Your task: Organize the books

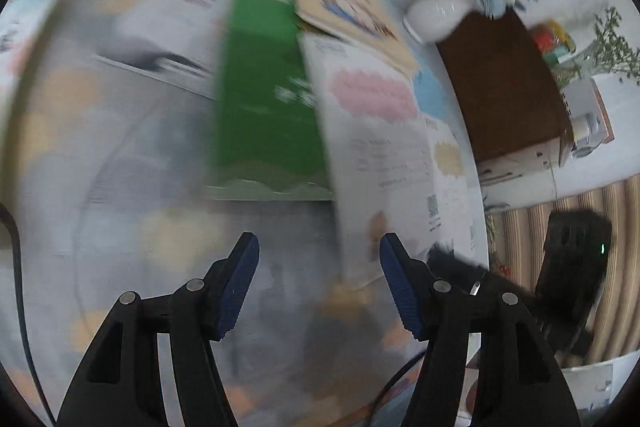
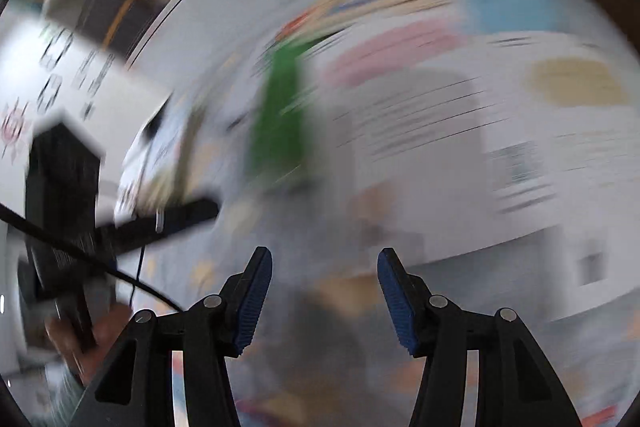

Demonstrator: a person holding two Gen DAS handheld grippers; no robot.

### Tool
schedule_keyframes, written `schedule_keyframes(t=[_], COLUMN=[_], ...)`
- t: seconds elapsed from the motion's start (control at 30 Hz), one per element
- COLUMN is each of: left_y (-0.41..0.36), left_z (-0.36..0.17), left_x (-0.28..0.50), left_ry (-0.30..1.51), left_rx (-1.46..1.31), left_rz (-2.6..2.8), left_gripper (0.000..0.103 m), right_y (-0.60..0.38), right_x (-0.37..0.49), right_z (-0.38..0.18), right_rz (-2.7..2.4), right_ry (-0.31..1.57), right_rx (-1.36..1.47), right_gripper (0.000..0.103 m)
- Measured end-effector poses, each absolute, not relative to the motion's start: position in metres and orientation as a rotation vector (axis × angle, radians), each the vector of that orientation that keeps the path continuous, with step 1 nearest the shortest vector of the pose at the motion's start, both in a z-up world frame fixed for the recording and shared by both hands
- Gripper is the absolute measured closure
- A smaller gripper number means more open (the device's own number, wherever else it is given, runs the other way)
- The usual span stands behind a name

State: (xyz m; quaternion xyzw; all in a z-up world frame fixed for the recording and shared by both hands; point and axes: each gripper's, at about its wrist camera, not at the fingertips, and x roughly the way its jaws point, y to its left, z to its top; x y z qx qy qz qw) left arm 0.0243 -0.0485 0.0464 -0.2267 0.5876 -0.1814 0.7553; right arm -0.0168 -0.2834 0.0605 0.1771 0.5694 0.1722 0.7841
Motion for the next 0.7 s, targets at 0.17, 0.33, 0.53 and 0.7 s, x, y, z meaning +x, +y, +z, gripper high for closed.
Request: schedule_keyframes(t=[0.17, 0.33, 0.53, 0.7], left_y=[-0.078, -0.095, -0.105, -0.096], left_z=[0.028, 0.016, 0.025, 0.036], left_x=[0.029, 0.031, 0.027, -0.008], left_ry=[1.328, 1.340, 1.305, 1.313], left_rx=[-0.536, -0.532, -0.495, -0.531], left_rz=[-0.343, -0.282, -0.267, -0.378], left_gripper=[0.043, 0.043, 0.041, 0.041], right_y=[-0.381, -0.390, -0.366, -0.348], right_x=[0.019, 0.057, 0.071, 0.045], right_z=[0.032, 0.020, 0.021, 0.007], right_rz=[0.300, 0.271, 0.335, 0.566], right_ry=[1.224, 1.215, 1.235, 1.381], right_rx=[0.743, 0.665, 0.552, 0.736], right_gripper=[0.058, 0.062, 0.060, 0.061])
